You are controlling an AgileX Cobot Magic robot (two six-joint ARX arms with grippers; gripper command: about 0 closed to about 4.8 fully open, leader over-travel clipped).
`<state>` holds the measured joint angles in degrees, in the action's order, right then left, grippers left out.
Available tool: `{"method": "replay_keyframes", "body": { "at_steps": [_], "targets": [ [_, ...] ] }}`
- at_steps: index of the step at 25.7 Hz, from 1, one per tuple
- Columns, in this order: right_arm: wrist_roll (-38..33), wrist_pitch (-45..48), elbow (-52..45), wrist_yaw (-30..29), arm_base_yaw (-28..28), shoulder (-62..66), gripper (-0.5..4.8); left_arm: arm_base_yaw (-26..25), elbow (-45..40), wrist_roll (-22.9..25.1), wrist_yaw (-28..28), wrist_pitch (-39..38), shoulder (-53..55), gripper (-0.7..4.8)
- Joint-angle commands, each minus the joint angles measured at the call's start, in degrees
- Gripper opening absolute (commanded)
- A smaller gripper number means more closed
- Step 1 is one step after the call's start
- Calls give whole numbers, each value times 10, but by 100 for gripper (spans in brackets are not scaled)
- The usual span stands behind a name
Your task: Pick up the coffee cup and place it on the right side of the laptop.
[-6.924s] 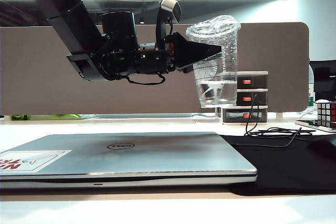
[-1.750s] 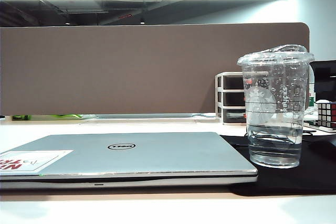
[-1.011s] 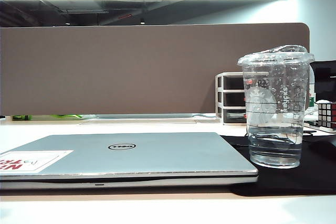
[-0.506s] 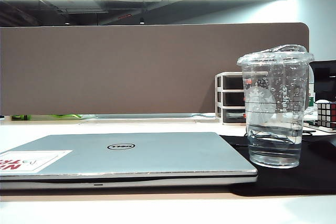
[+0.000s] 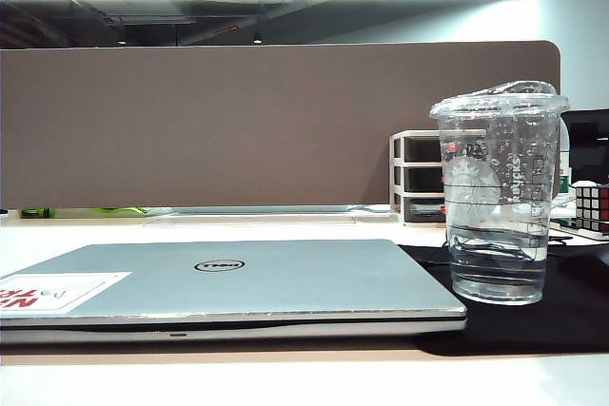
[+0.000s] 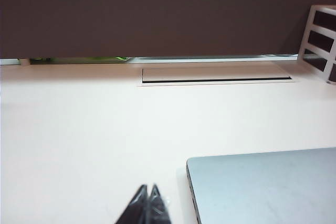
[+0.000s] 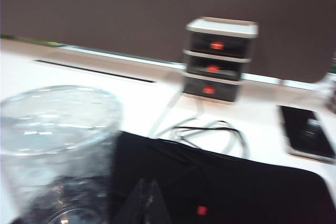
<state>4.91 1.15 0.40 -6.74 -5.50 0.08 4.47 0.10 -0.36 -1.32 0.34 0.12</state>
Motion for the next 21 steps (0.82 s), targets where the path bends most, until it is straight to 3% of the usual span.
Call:
{"method": "replay_keyframes", "body": {
  "at_steps": [1, 21],
  "targets": [
    [1, 17, -3, 57, 0, -1, -1, 0, 3, -7, -2, 11, 0, -3],
    [-4, 34, -3, 53, 0, -1, -1, 0, 3, -7, -2, 10, 0, -3]
  ]
}}
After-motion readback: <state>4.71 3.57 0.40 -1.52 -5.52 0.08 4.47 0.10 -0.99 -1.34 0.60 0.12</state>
